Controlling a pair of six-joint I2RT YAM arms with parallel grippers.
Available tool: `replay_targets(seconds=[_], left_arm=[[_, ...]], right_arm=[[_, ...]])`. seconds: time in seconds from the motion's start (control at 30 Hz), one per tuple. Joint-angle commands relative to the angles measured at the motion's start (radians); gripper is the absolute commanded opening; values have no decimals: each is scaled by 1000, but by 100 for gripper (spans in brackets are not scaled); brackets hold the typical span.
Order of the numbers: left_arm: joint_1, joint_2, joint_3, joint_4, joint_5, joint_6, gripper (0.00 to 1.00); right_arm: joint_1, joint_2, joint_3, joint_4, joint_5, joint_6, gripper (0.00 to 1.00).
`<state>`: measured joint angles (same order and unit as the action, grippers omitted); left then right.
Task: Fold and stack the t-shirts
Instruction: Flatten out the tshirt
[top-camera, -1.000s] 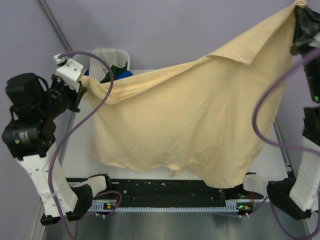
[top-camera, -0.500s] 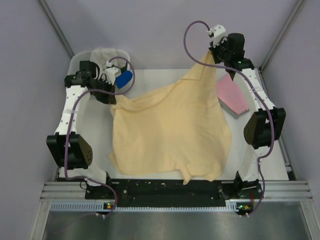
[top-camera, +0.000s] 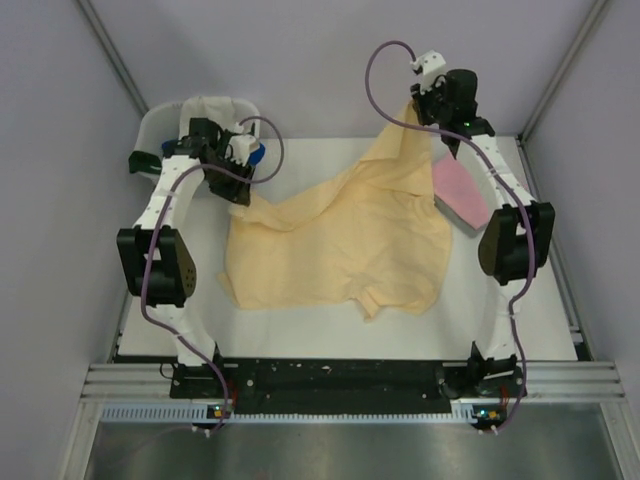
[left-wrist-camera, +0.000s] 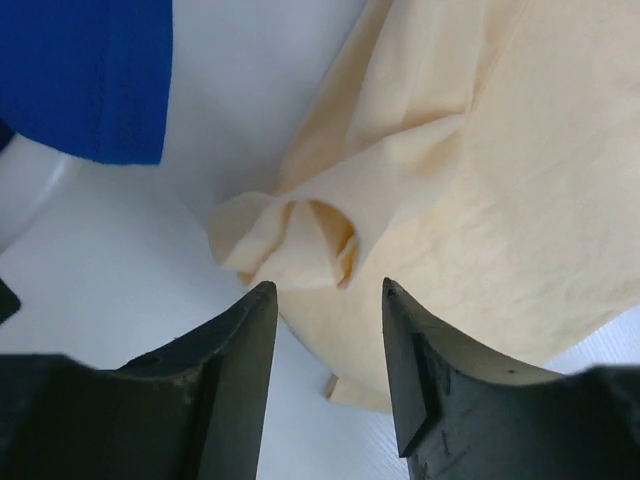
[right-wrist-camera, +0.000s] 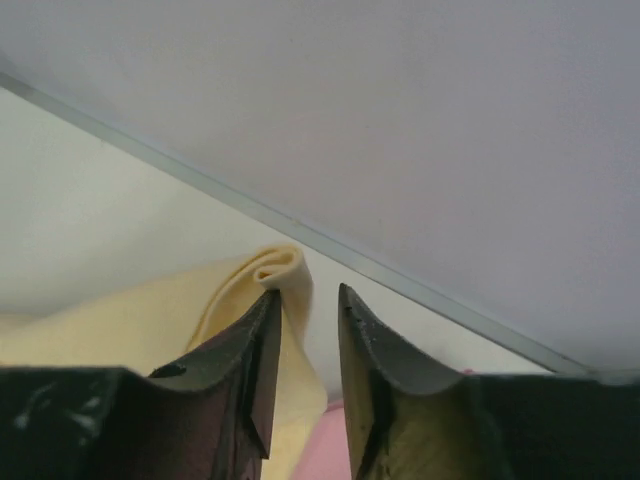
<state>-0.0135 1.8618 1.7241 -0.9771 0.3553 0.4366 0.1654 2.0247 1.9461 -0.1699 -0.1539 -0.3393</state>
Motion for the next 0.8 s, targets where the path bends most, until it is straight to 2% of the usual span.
replay_targets(seconds=[0.0, 0.03, 0.07, 0.1, 0.17, 0.33, 0.4, 0.5, 0.57, 0.63, 0.77], left_arm=[[-35, -10, 110, 34, -32, 28, 62], [-43, -19, 114, 19, -24, 48, 66], [-48, -36, 112, 5, -12, 71, 75], [-51, -55, 103, -9, -3, 89, 80], [-51, -108, 72, -43, 13, 140, 96], [-20, -252, -73, -127, -79, 206, 99], [44, -283, -138, -158, -66, 203, 93], [136, -305, -249, -184, -42, 191, 70], [162, -317, -348, -154, -45, 183, 60], [164, -319, -432, -106, -38, 180, 60], [168, -279, -549, 24, -107, 149, 66]], right_arm=[[-9, 75, 177, -142, 16, 161, 53], [-10, 81, 206, -213, 20, 195, 73], [-9, 71, 206, -279, 28, 239, 95], [-9, 48, 180, -317, 39, 290, 99], [-9, -35, 61, -355, 48, 370, 99], [17, -344, -371, -362, 60, 506, 99], [49, -461, -546, -361, 57, 548, 99], [155, -621, -769, -361, 129, 614, 97], [198, -719, -915, -375, 149, 678, 81], [198, -788, -1031, -404, 149, 781, 67], [204, -877, -1213, -421, 149, 901, 62]])
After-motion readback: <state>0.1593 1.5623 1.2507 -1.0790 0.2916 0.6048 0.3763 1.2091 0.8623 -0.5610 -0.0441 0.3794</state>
